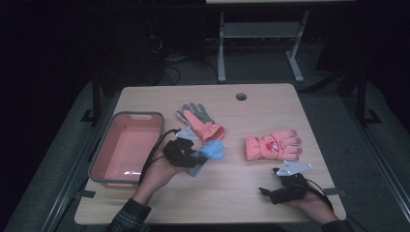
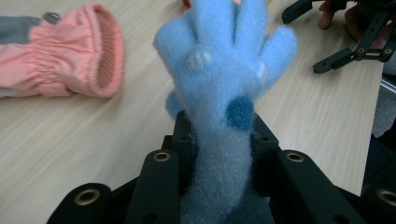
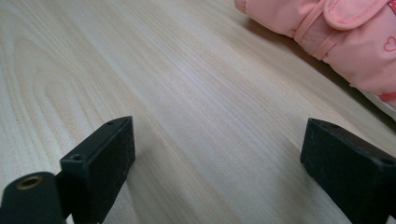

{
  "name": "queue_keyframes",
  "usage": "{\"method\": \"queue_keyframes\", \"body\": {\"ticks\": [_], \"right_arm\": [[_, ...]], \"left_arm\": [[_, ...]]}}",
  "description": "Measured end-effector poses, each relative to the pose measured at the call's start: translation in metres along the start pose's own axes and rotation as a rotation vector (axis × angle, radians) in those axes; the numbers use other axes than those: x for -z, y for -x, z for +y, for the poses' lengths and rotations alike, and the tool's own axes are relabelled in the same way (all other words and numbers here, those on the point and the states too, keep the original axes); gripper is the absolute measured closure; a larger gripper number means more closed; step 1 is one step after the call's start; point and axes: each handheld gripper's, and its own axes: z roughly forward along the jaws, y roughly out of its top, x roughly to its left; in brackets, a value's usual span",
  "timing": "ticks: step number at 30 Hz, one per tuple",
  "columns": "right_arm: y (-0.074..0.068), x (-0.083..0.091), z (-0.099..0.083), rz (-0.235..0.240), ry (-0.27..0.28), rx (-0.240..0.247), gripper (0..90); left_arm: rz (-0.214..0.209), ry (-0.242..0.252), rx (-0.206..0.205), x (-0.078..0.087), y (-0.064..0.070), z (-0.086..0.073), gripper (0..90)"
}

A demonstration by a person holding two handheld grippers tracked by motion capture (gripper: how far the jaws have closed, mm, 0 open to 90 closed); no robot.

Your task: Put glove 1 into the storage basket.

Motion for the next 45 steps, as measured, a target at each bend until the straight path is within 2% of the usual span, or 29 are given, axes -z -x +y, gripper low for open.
{"method": "queue_keyframes", "body": {"ticks": [6,11,15,28,30,35,43,45], "right_arm": [[0.000,0.000,0.000,0.000,0.000,0.000,9.3],[0.000,0.000,0.000,0.000,0.000,0.000,9.3],[0.000,0.000,0.000,-0.003,0.001,0.002,9.3],[0.000,0.000,0.000,-0.004,0.001,0.000,9.3],[0.000,0.000,0.000,-0.004,0.001,-0.001,9.3],[0.000,0.000,0.000,-0.007,0.001,-0.003,9.3],[0.001,0.000,0.000,-0.008,0.001,-0.004,9.4],[0.001,0.000,0.000,-0.008,0.000,-0.003,9.3]], "left_arm": [[0.031,0.023,0.010,0.020,-0.014,0.001,70.0],[0.078,0.045,0.039,0.036,-0.029,-0.003,70.0],[0.110,0.041,0.045,0.047,-0.041,-0.006,69.9],[0.225,0.061,0.121,0.079,-0.084,-0.021,69.9],[0.248,0.057,0.125,0.083,-0.091,-0.025,70.0],[0.287,0.062,0.168,0.091,-0.109,-0.037,70.0],[0.344,0.048,0.214,0.092,-0.133,-0.053,69.8],[0.347,0.043,0.221,0.089,-0.137,-0.057,69.7]]}}
